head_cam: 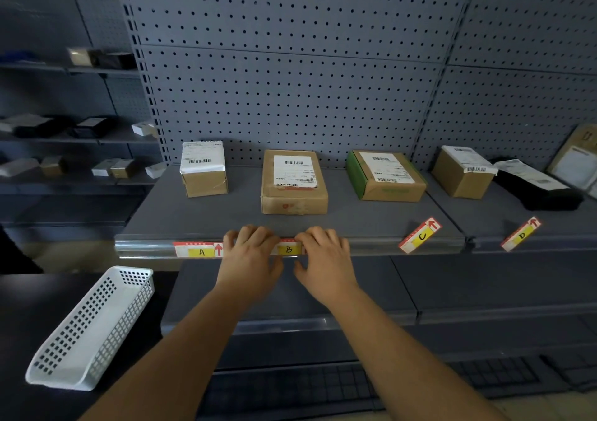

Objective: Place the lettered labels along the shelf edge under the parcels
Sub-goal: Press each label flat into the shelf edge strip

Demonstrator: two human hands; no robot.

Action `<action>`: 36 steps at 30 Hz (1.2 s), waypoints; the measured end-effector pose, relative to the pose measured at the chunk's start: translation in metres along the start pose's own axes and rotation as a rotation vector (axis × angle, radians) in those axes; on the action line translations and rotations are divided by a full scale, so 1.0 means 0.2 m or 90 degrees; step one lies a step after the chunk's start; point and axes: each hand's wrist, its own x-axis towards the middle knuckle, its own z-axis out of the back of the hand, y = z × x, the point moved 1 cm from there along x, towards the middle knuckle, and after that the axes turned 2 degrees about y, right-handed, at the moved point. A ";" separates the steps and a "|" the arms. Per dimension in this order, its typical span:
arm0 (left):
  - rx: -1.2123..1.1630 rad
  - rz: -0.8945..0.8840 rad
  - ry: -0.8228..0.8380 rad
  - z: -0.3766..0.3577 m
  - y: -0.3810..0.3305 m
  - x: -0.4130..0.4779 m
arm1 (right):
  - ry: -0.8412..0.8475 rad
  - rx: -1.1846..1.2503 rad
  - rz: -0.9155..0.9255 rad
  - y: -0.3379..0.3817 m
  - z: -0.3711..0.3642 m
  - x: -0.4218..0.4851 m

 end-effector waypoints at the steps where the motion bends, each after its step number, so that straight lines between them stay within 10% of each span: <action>1: -0.003 -0.002 0.003 0.00 0.00 0.00 | 0.001 -0.002 0.002 0.00 0.00 0.00; 36: -0.081 -0.005 -0.033 -0.04 0.01 -0.03 | -0.028 0.087 -0.009 -0.04 -0.03 -0.02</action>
